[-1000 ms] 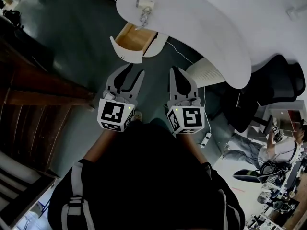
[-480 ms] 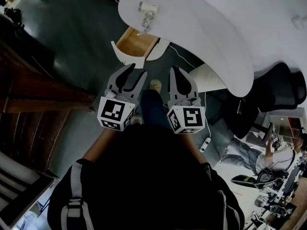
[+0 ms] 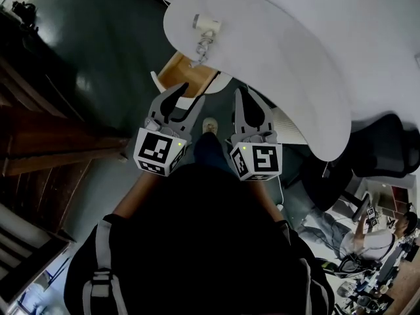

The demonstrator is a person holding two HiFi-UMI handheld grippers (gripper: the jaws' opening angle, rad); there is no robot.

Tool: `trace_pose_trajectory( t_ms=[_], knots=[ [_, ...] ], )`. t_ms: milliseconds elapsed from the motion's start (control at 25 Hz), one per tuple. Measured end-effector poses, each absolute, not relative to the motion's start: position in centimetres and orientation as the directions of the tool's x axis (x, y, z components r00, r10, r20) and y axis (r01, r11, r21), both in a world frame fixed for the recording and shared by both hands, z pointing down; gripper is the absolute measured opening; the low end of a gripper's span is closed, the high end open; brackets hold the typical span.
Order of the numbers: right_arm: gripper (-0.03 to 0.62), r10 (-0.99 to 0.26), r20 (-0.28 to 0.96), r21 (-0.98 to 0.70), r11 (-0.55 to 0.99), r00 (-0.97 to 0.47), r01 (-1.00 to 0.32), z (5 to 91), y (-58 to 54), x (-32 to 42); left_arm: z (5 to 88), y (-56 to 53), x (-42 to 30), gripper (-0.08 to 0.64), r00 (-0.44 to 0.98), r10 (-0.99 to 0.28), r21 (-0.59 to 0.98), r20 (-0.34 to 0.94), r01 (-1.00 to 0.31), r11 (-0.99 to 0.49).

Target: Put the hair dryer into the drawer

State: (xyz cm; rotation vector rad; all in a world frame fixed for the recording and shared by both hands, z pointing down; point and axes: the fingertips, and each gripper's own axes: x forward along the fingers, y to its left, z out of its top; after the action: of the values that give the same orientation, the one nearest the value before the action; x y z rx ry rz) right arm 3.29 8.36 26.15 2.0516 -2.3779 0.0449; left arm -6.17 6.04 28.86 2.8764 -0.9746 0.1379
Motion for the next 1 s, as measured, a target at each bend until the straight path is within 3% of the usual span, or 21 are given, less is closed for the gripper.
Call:
trace_pose_trajectory(
  t_ms=[1000],
  knots=[
    [0.025,-0.912,0.105,-0.041,0.393,-0.396,-0.918,30.3,-13.1,11.9,32.8,-13.8,3.4,0.193,0.657,-0.724,0.060,0.211,-0.748,-0.661]
  ],
)
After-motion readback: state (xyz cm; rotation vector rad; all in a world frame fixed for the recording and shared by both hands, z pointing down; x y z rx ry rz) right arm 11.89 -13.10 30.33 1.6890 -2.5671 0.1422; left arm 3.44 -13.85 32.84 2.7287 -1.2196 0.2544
